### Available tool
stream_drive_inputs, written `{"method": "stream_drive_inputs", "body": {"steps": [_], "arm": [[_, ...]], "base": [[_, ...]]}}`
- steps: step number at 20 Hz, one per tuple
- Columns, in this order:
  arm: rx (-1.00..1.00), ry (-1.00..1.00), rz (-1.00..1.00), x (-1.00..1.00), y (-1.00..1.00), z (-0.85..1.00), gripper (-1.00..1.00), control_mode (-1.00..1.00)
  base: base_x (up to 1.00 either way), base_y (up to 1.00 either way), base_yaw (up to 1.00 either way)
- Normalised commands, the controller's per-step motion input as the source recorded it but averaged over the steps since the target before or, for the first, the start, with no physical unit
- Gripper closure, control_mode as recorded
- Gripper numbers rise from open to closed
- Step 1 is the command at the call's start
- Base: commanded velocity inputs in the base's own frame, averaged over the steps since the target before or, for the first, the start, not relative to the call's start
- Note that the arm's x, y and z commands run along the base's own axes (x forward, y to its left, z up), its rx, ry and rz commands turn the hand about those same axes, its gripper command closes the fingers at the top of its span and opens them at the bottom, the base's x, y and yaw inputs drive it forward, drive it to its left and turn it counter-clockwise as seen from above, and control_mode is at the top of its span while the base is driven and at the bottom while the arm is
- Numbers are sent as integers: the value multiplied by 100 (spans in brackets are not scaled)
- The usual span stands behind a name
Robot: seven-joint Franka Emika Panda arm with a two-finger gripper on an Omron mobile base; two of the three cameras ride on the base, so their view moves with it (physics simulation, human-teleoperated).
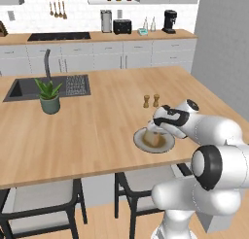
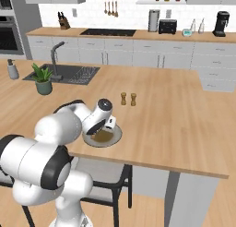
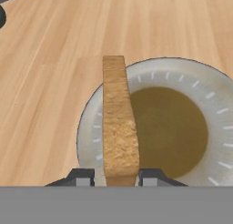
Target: Start the toaster. Once the lever pops up, take the bread to the plate on the dining counter.
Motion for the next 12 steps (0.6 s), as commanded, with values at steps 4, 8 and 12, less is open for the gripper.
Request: {"method": "stream_drive_inputs", "body": {"steps": [4, 8, 12], "arm": [[0, 0, 0, 0, -16, 2, -100, -100], [0, 0, -1, 0, -40, 22, -100, -100], [0, -2, -2, 0, -37, 45, -100, -100]], "base": [[0, 0, 0], [0, 0, 0], [0, 0, 0]]}}
